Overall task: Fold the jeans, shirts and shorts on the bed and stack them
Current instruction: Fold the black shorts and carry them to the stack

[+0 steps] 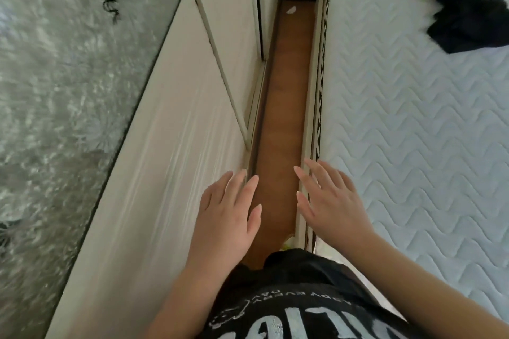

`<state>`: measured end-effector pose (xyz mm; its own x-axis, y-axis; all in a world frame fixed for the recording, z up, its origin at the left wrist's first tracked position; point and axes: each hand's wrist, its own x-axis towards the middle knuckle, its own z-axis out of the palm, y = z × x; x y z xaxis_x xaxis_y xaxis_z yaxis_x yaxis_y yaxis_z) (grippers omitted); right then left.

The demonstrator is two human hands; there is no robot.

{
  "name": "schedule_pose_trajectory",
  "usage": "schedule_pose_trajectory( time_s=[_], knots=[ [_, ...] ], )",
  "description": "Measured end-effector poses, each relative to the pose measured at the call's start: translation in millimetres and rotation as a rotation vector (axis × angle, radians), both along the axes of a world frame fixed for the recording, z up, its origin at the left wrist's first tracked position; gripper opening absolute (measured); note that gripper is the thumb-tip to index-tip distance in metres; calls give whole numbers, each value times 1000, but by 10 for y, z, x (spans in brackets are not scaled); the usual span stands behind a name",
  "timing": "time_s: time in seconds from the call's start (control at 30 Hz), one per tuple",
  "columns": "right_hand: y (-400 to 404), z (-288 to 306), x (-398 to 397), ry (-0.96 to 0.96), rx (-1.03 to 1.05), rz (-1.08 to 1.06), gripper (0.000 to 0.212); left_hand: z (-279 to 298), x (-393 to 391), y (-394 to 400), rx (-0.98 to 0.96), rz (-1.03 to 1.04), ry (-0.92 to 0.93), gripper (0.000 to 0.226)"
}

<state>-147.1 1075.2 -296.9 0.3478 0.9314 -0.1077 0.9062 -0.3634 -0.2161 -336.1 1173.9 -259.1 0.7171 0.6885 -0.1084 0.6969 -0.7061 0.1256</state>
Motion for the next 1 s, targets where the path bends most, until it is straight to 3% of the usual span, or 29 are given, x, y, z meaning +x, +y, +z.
schedule_pose_trajectory(
  time_s=[0.2,0.4,0.73,1.0],
  knots=[
    [132,99,621,39,0,-141,54,99,905,466,6,-156,61,54],
    [303,74,1216,40,31,-315,48,58,1936,1015,58,-342,-18,50],
    [1039,-52,2118,12,-113,-659,53,-311,3805,2117,6,-686,-60,48],
    [1515,151,2680,30,-105,-916,53,-258,4737,2549,-37,-965,37,53]
  ],
)
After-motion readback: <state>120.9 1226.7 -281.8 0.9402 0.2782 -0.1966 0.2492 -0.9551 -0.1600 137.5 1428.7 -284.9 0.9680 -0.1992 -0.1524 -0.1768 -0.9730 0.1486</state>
